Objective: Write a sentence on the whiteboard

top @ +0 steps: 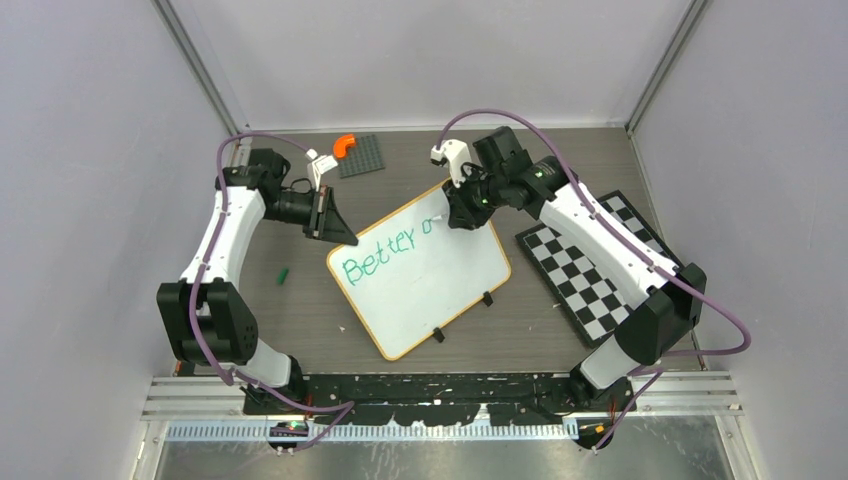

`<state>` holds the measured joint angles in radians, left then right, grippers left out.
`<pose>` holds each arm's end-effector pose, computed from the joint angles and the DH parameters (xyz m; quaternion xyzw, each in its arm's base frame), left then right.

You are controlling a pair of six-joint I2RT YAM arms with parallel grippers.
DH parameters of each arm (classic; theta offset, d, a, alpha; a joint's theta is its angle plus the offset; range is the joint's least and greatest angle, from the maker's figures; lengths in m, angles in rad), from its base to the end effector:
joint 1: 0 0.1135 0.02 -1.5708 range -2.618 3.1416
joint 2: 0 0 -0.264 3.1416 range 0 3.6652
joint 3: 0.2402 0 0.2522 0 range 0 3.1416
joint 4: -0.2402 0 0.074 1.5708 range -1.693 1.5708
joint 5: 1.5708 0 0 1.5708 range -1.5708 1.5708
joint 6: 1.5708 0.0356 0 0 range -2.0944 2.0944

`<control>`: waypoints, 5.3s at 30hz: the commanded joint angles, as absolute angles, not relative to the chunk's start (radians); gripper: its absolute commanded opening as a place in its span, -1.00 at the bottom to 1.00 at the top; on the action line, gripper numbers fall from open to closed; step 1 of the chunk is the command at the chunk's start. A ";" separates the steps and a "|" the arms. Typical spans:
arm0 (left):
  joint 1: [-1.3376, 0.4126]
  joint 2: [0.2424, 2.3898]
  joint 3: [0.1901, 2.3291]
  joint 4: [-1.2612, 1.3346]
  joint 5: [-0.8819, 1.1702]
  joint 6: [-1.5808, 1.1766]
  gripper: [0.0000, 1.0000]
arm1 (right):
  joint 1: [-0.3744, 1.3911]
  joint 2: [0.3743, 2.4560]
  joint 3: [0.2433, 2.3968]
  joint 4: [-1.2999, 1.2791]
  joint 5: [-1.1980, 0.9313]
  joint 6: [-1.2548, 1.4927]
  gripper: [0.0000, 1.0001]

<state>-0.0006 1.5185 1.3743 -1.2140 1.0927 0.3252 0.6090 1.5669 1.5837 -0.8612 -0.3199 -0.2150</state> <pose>0.2763 -0.0318 0.3130 0.1922 0.8294 -0.4952 0.1729 0.2679 0.2005 0.3610 -0.4214 0.8230 0.2146 0.3148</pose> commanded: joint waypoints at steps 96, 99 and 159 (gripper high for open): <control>-0.372 1.908 1.880 -1.408 0.882 0.496 -1.00 | 0.517 1.408 1.487 -0.861 -0.375 -0.265 -1.00; -0.375 1.908 1.876 -1.405 0.879 0.495 -1.00 | 0.517 1.407 1.494 -0.855 -0.348 -0.265 -1.00; -0.379 1.888 1.850 -1.394 0.861 0.492 -1.00 | 0.510 1.443 1.541 -0.866 -0.288 -0.279 -0.99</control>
<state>-0.3328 1.8832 1.8923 -1.3418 0.9157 0.4530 0.5148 1.4464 1.4899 -0.9058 -0.3115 -0.2817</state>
